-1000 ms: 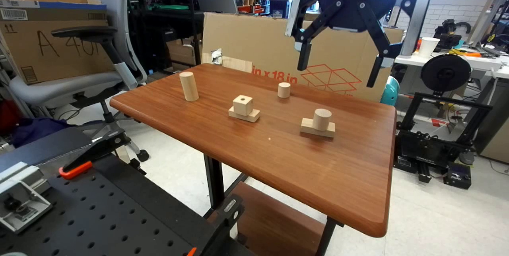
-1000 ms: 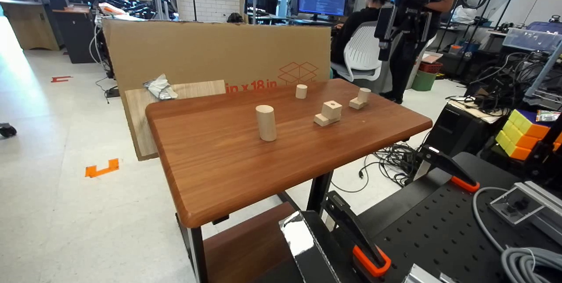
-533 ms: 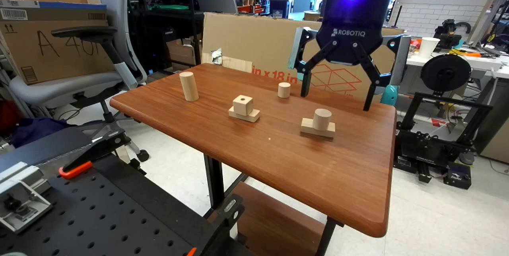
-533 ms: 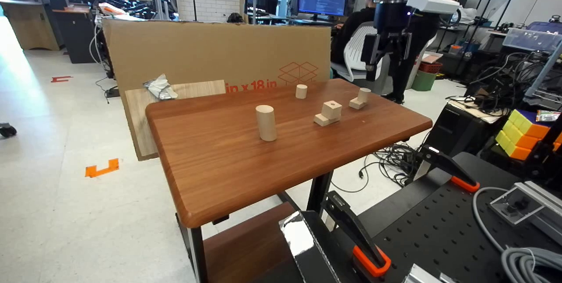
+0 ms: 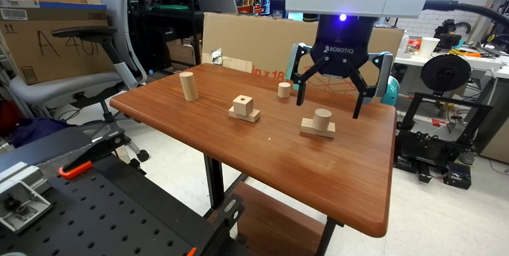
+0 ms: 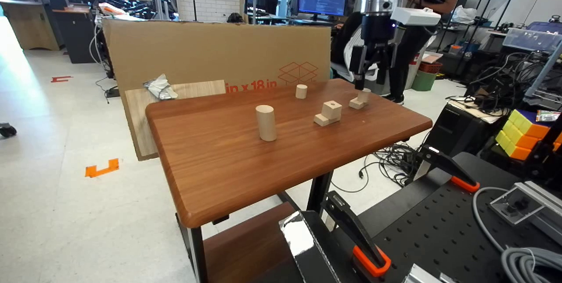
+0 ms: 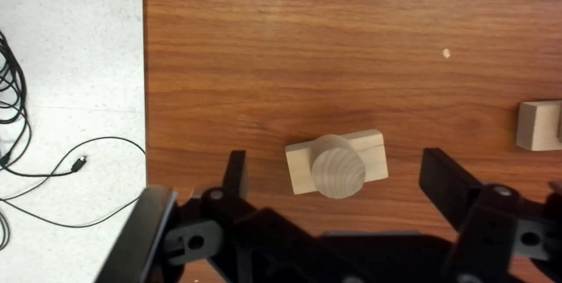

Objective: Stack the small cylinder on top of the cube square

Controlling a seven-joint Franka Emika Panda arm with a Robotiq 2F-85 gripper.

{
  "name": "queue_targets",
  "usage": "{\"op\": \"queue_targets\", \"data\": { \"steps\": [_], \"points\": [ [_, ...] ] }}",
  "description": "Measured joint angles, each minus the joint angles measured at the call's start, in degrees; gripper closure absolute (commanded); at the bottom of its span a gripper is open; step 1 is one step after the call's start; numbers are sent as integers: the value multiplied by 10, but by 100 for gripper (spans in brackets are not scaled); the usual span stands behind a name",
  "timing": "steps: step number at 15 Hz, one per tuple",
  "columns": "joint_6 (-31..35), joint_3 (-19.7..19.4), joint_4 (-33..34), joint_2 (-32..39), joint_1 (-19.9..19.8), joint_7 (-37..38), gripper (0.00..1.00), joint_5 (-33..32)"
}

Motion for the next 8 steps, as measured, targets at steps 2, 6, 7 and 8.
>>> {"op": "queue_targets", "data": {
  "steps": [2, 6, 7, 8],
  "points": [
    [0, 2, 7, 9, 0, 0, 27, -2],
    [0, 4, 14, 20, 0, 1, 55, -17],
    [0, 4, 14, 21, 0, 1, 63, -20],
    [0, 5, 14, 21, 0, 1, 70, -22]
  ]
}}
